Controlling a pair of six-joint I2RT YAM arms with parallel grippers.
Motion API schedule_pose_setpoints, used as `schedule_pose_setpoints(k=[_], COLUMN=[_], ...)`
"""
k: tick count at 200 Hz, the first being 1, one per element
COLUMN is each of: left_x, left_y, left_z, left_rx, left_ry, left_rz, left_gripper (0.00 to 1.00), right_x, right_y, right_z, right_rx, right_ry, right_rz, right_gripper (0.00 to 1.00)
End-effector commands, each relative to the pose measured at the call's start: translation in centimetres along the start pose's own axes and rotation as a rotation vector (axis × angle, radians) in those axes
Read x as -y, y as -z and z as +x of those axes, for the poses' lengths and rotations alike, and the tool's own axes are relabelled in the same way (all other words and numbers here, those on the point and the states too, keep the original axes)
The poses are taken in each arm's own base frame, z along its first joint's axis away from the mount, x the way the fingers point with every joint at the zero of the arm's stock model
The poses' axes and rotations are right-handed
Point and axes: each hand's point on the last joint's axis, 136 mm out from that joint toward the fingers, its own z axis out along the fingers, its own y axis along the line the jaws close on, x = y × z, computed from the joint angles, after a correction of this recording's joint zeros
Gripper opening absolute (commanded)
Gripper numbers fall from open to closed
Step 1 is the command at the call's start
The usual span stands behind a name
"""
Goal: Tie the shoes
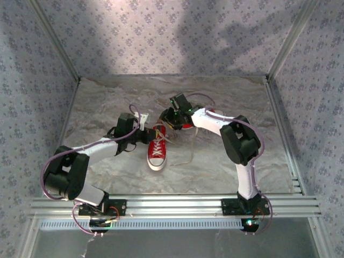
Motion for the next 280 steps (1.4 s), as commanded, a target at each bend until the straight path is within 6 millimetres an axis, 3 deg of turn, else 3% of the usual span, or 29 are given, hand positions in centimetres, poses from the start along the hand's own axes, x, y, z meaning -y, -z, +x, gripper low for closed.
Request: schedule_pose_setpoints(k=[1, 48, 119, 218, 280], left_x=[0.3, 0.3, 0.4, 0.5, 0.5], left_y=[0.4, 0.4, 0.6, 0.6, 0.7], left_z=[-0.6, -0.5, -0.5, -0.5, -0.6], left_rx=[0.02, 0.015, 0.024, 0.017, 0.023], left_ry=[-0.02, -0.018, -0.026, -0.026, -0.029], left_rz=[0.002, 0.002, -0.002, 0.003, 0.0], left_gripper=[0.0, 0.0, 0.0, 0.0, 0.0], right_x=[0.4, 0.2, 0.6, 0.0, -0.8], right_y=[-1.0, -1.1, 2.3, -0.3, -0.2], right_z=[0.9, 1.4, 1.0, 1.6, 1.3], right_rx=[-0.04, -0.054, 0.082, 0.019, 0.024], right_ry=[-0.017, -0.024, 0.041, 0.032, 0.021], right_rz=[0.005, -0.008, 0.038, -0.011, -0.051], right_gripper=[0.46, 0.39, 0.39, 0.37, 0.18])
